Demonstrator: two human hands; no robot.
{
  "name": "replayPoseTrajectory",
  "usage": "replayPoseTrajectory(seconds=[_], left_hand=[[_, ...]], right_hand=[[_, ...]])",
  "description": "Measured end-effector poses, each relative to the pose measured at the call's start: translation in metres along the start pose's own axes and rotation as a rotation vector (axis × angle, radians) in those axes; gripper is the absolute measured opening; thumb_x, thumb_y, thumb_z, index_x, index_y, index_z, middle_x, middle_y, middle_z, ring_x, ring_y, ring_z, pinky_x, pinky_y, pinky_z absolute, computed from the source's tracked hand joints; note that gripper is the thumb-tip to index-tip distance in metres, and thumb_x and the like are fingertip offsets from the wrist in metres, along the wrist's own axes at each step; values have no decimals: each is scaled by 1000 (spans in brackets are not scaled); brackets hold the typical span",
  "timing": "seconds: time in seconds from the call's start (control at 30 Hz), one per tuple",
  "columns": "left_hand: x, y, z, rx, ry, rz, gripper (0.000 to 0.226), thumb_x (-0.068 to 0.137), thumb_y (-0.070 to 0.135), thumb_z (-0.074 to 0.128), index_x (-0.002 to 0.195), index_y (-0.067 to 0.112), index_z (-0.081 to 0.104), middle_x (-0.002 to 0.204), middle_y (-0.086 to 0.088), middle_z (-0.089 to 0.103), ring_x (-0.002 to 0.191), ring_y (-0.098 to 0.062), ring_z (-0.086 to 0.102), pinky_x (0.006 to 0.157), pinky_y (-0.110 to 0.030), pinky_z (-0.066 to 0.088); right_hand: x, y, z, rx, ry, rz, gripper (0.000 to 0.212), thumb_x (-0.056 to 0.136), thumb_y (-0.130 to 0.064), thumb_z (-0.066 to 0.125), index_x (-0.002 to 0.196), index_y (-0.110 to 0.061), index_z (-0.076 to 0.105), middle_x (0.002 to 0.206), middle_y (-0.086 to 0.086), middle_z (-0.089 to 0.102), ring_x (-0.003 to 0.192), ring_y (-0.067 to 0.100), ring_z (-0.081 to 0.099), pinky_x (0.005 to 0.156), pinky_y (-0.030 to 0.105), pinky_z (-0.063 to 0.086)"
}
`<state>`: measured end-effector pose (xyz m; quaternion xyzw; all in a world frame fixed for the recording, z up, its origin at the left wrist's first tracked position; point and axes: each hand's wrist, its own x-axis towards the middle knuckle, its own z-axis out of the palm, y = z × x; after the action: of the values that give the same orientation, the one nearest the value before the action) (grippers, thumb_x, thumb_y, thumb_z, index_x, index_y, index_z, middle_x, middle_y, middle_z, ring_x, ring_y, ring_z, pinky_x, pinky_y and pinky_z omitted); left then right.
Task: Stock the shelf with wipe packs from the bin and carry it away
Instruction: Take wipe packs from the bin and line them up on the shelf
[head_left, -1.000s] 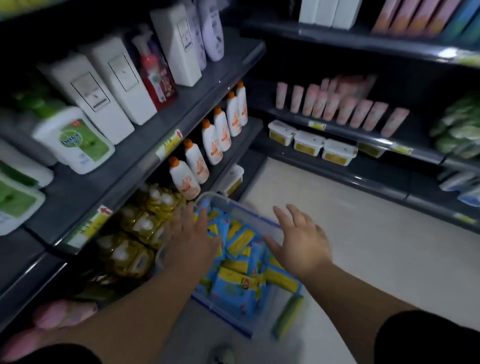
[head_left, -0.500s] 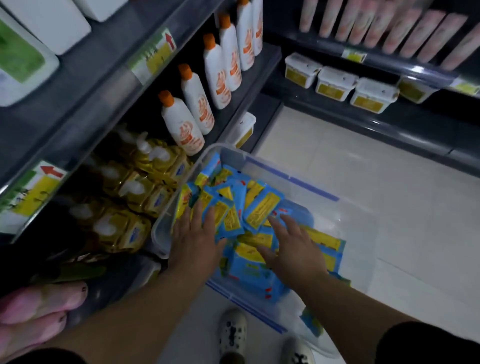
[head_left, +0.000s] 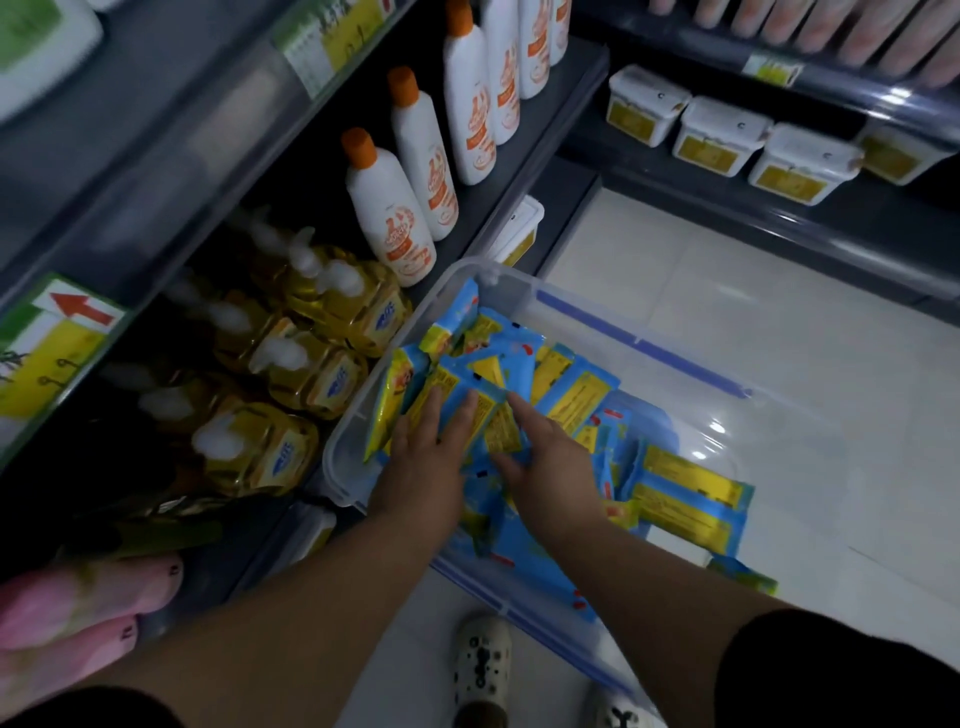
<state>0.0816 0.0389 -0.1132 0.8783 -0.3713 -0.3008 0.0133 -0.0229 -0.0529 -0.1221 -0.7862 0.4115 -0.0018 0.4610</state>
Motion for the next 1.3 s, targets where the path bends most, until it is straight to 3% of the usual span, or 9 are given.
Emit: replayPoseTrajectory(seconds=[0.27,0.33,0.43,0.57,0.67,0.87,1.0,1.1,1.3], left_hand=[[-11,-2,-17,-250,99,91,92,90,-13,38,144,50,-2,161,7,1,142,-23,25,100,-43,43],[-19,4,-31,-292,119,32,90,91,-12,38,146,49,0,158,2,19,126,-26,46,81,-35,50],[-31,17,-58,-334,155,-40,86,92,-8,38,148,47,4,143,-13,43,109,-29,56,50,-18,36],[-59,36,-107,-558,303,-27,81,91,-6,39,148,45,15,139,-3,46,105,-16,53,81,-25,48],[-89,50,-148,-703,400,-17,80,91,-5,40,148,46,17,105,12,56,80,-5,53,68,-22,49],[-163,76,-220,-943,616,17,74,91,0,45,147,43,24,130,13,51,92,-1,58,62,-17,47],[-225,96,-266,-1180,694,133,72,88,-11,46,136,42,36,111,28,57,93,4,62,64,-19,54],[-266,101,-293,-1341,725,180,79,84,-18,43,143,34,34,111,12,66,99,-24,67,75,-42,54],[-353,98,-332,-1546,820,326,75,80,-28,38,136,22,44,119,-10,63,77,-20,68,52,-33,56]], right_hand=[[-4,-21,-13,268,76,273,53,90,-19,66,140,-27,47,131,5,58,119,15,55,87,19,41],[-12,-27,-27,253,90,274,50,92,-21,64,138,-29,49,129,5,59,112,16,57,85,23,43],[-24,-40,-51,220,127,247,47,92,-21,62,137,-29,51,127,4,60,108,19,60,83,25,44],[-40,-72,-86,241,248,130,33,90,-14,63,118,-29,65,106,-10,69,87,-2,65,82,24,51],[-54,-106,-117,288,317,19,29,90,-9,60,110,-30,67,90,-17,67,58,-10,58,56,14,44],[-102,-176,-180,246,405,-327,27,91,-9,59,108,-29,65,92,-14,63,70,-7,56,60,5,38],[-139,-218,-218,198,350,-628,37,88,0,56,114,-25,65,104,-15,58,92,-5,51,81,7,41],[-163,-245,-239,132,311,-830,44,84,10,53,114,-18,69,109,-10,57,98,-5,50,87,3,37],[-214,-299,-259,99,120,-1033,45,90,4,54,115,-30,68,140,-12,42,128,3,39,109,18,31]])
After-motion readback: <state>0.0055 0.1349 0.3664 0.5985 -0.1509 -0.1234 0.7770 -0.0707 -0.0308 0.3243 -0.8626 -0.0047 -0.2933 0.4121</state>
